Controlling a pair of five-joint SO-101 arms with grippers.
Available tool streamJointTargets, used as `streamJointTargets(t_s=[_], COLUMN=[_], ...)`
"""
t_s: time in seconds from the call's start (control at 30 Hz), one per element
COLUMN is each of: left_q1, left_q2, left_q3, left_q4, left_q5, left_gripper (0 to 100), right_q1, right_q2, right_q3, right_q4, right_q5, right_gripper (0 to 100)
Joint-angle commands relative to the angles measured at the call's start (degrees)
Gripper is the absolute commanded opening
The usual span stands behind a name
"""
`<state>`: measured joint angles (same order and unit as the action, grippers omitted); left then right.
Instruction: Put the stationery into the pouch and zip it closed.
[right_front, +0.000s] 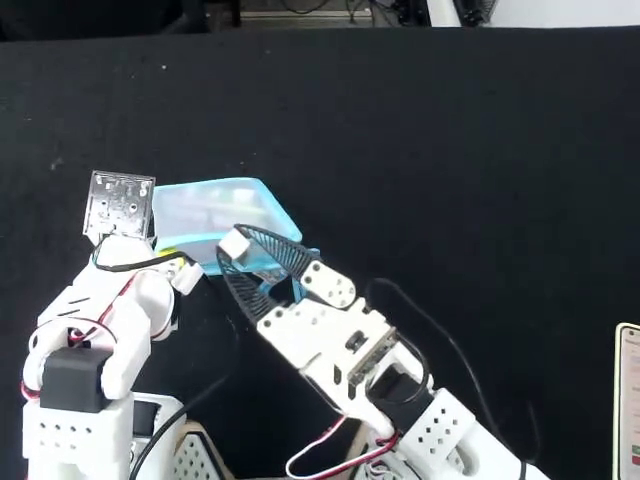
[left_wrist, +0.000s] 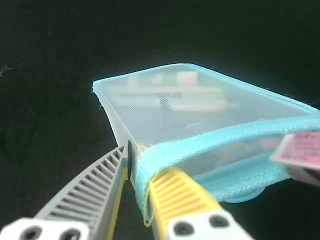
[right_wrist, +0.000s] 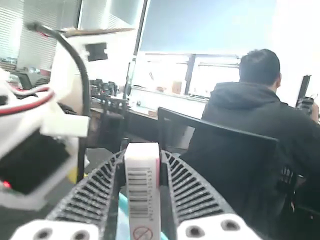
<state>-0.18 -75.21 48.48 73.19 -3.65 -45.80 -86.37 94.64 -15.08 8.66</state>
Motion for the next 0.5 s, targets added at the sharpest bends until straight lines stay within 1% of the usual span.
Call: streamJointTargets(t_s=[0.0,0.1,0.27,0.47], left_q1=[1.19,1.19,1.01,0.75], left_q2=[-0.44,-0.44,-0.44,-0.44], left_q3=[-3.56,-3.56,-3.91,-3.91], left_q4=[0.35,0.44,1.14,1.14], left_q5=[0.79,0.79,0.79,0.79], left_gripper=[3,3,3,3], right_q1=[0.97,0.97,0.97,0.97], right_q2=[0.4,4.62,15.96,30.2], right_q3=[-0.22,-0.48,-2.51,-9.01], right_q4=[-1.49,-3.25,-13.36,-14.95], right_q5=[0.09,0.09,0.09,0.09], right_gripper=[1.1,1.1,1.1,1.1])
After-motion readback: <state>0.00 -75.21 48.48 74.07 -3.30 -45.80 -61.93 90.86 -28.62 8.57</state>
